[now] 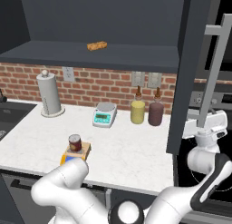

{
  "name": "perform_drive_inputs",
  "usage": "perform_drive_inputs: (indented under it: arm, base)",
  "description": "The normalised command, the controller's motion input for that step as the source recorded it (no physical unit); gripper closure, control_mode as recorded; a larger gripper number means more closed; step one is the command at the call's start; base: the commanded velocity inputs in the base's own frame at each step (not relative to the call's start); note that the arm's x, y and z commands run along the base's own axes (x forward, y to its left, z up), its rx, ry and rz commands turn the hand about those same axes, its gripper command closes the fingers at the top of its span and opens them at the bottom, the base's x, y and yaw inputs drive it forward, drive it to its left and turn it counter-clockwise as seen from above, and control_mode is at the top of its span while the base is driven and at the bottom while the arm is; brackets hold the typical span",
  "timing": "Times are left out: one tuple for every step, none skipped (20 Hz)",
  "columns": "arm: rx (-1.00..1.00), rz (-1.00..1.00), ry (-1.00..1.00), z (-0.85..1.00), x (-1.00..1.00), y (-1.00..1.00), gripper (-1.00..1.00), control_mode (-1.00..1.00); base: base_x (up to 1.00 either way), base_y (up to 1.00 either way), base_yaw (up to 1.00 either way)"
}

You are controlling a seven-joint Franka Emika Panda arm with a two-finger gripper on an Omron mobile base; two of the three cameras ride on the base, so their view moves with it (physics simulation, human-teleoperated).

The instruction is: Pick the canned food and place it on the digital scale for weighing, and close the cabinet.

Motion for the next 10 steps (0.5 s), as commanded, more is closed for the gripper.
perform_drive_inputs:
  arm:
    - [0.00,0.00,-0.14,0.14,-0.07,-0.04,-1.00,-1.00]
    - [0.00,-0.01,-0.12,0.07,-0.07,0.00,-1.00,-1.00]
    - [0.00,-0.01,-0.07,0.00,-0.05,0.00,-1.00,-1.00]
    - [0.00,0.00,-0.03,0.00,-0.08,0.00,-1.00,-1.00]
    - [0.00,0.00,0.00,-0.06,-0.04,0.00,-1.00,-1.00]
    - [-0.03,0.00,0.00,-0.09,0.00,-0.03,-1.00,-1.00]
    - [-0.06,0.00,0.00,-0.12,0.00,-0.02,-1.00,-1.00]
    - [-0.08,0.00,0.00,-0.23,0.00,0.00,-1.00,-1.00]
    - [-0.02,0.00,0.00,0.00,0.00,0.00,-1.00,-1.00]
    - [-0.03,0.00,-0.15,0.00,-0.38,-0.06,-1.00,-1.00]
  base:
    - [0.00,0.00,0.00]
    - [0.00,0.00,0.00]
    - [0.00,0.00,0.00]
    - [0.00,0.00,0.00]
    - [0.00,0.00,0.00]
    - [0.00,0.00,0.00]
    - [0.00,0.00,0.00]
    - [0.00,0.00,0.00]
    - [0.00,0.00,0.00]
    - [0.00,0.00,0.00]
